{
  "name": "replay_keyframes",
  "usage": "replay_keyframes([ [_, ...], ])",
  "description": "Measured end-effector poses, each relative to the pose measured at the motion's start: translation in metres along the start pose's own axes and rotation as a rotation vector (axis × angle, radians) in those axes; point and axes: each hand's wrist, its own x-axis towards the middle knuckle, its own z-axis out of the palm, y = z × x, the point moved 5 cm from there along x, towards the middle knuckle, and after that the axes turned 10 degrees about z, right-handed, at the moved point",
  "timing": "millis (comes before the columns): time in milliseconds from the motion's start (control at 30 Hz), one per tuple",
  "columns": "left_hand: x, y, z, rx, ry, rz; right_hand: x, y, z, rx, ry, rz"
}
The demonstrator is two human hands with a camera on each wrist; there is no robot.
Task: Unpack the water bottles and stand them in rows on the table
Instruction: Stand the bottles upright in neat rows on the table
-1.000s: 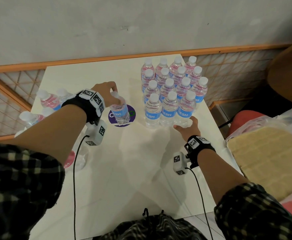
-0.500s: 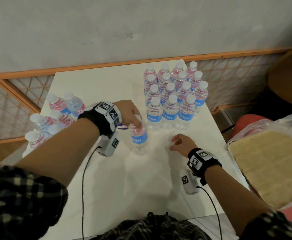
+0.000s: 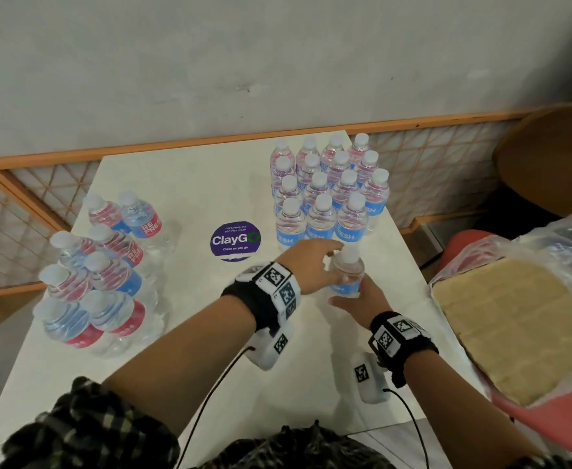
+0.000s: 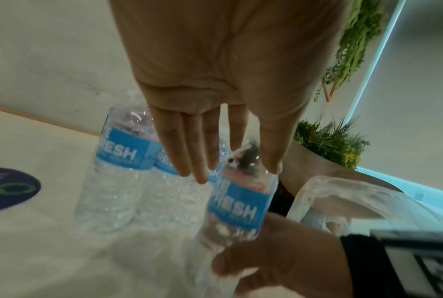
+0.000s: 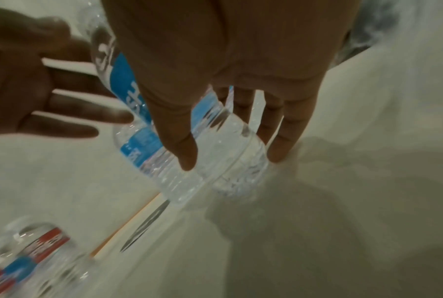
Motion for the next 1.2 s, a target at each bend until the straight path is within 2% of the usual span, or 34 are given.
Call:
replay_keyframes([
  [100,-0.002,-0.011,0.018,0.077,-0.046,-0.071,0.007,0.01,-0.027,0.057,0.132,0.045],
  [200,-0.007,-0.032,0.036,0.24,-0.198,-0.162,0.016,0.017,-0.05,0.126,0.21,0.099],
  [367,-0.033,-0.079,0.063,0.459,-0.49,-0.276,0.045,0.021,-0.068,0.217,0.231,0.128],
  [433,-0.04,-0.093,0.067,0.457,-0.512,-0.278,0.055,0.02,-0.068,0.214,0.213,0.143],
  [500,-0.039,-0.098,0.064,0.372,-0.392,-0.283,0.065,0.019,-0.067,0.202,0.19,0.142],
  [667,-0.021,-0.108,0.014,-0.051,0.357,-0.488,0.075,0.007,-0.067,0.244,0.192,0.15],
  [767,-0.009,-0.112,-0.006,-0.212,0.554,-0.449,0.078,0.003,-0.066,0.31,0.193,0.157],
  [833,-0.001,-0.111,-0.014,-0.257,0.584,-0.419,0.081,0.002,-0.064,0.338,0.193,0.152],
  [1067,0.009,-0.109,-0.015,-0.172,0.553,-0.392,0.081,0.003,-0.059,0.411,0.263,0.155],
  [1200,0.004,-0.122,-0.02,-0.087,0.378,-0.472,0.084,0.011,-0.055,0.44,0.257,0.149],
])
